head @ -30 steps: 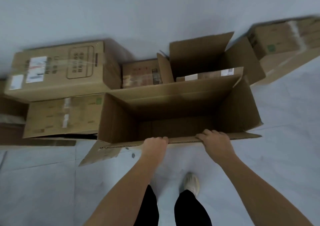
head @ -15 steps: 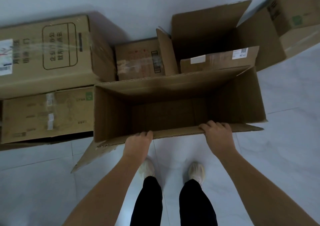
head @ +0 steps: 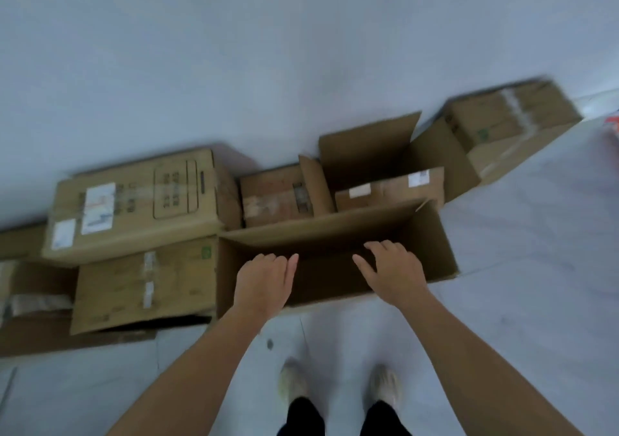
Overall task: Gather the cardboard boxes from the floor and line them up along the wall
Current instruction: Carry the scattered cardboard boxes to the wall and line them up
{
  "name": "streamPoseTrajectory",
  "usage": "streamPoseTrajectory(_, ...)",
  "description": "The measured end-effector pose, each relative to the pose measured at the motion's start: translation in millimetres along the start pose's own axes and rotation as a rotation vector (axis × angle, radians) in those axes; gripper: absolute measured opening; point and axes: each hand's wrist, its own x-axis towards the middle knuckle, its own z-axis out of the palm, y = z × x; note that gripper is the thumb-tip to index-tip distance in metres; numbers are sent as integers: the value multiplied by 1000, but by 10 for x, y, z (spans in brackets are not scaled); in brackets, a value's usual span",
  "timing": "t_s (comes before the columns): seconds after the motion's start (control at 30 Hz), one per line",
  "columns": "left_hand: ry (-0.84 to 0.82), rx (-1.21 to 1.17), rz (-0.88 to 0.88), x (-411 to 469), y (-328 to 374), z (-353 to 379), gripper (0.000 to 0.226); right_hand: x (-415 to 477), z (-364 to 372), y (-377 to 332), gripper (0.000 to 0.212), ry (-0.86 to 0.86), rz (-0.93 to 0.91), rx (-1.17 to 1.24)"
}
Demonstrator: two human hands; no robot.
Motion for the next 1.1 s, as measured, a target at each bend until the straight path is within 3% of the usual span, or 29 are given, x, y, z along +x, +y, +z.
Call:
streamPoseTrajectory(0.1, 85, -31, 7, 129, 9, -637, 54, -239, -617, -103, 39, 209, 36, 86)
streamPoseTrajectory(0.27, 276, -242, 113, 274, 410, -1558, 62, -946, -1511, -155, 44, 407, 177, 56)
streamPoseTrajectory(0.6, 387, -390, 636, -322, 2525, -3002, 61, -3245, -2444, 544, 52, 554, 684, 51)
streamPoseTrajectory(0.83, 318, -492, 1001, -2026, 4206, -3122, 56, -5610, -2215, 1236, 42, 782, 1003, 95)
streamPoseTrajectory(0.93, 325, -669, 1203, -2992, 4859, -3003, 48, -6715, -1882, 1419, 30, 914, 1118, 56)
streamPoseTrajectory(1.03, 220, -740, 1362, -4271, 5588, -2786, 56, -8074, -1434, 1596, 41, 822, 1333, 74)
streamPoseTrajectory(1.1, 132, -687, 1443, -5065, 5980, -2627, 45, -8837, -1118, 1676, 49, 786, 1468, 108)
